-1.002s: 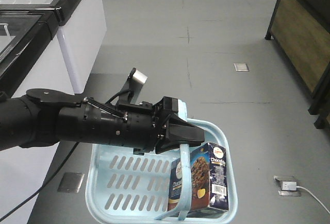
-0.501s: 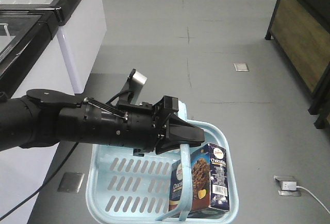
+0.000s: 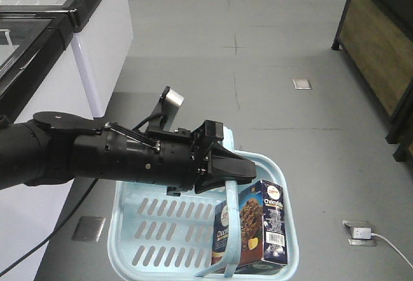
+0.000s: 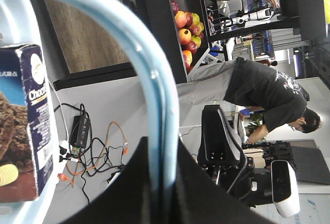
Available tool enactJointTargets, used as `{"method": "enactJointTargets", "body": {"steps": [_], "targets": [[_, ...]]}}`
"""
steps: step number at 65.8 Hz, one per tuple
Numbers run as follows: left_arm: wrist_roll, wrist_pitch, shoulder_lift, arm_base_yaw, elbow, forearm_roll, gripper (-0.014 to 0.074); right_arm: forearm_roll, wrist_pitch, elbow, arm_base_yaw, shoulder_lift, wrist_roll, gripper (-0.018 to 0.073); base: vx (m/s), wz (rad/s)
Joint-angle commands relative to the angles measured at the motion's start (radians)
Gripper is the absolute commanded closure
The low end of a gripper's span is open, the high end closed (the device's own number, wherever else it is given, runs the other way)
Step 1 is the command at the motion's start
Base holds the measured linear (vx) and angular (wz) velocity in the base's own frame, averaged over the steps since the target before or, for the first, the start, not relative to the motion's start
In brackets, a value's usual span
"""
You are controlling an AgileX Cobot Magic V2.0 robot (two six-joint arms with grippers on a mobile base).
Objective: Left arm holds basket, right arm returns cookies
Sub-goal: 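Hold the basket with the left gripper in front of the robot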
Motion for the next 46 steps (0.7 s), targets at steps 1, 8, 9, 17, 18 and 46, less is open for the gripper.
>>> {"method": "enactJointTargets", "body": {"steps": [1, 8, 9, 17, 18, 46], "targets": [[0.008, 0.054, -0.054, 0.000, -0.028, -0.116, 0.0599, -0.008, -0.075, 0.018, -0.005, -0.013, -0.004, 0.0569, 0.00, 0.00], [0.008, 0.054, -0.054, 0.000, -0.028, -0.116, 0.0599, -0.008, -0.075, 0.018, -0.005, -0.013, -0.004, 0.0569, 0.00, 0.00], [0.008, 0.054, -0.054, 0.000, -0.028, -0.116, 0.0599, -0.008, -0.075, 0.018, -0.005, -0.013, -0.004, 0.0569, 0.00, 0.00], [0.008, 0.054, -0.054, 0.000, -0.028, -0.116, 0.0599, -0.008, -0.075, 0.018, -0.005, -0.013, -0.004, 0.0569, 0.00, 0.00], [0.008, 0.054, -0.054, 0.000, -0.028, -0.116, 0.0599, -0.008, -0.075, 0.018, -0.005, -0.013, -0.004, 0.0569, 0.00, -0.02], [0.008, 0.053, -0.054, 0.000, -0.028, -0.115, 0.0599, -0.008, -0.075, 0.018, -0.005, -0.013, -0.004, 0.0569, 0.10, -0.08]]}}
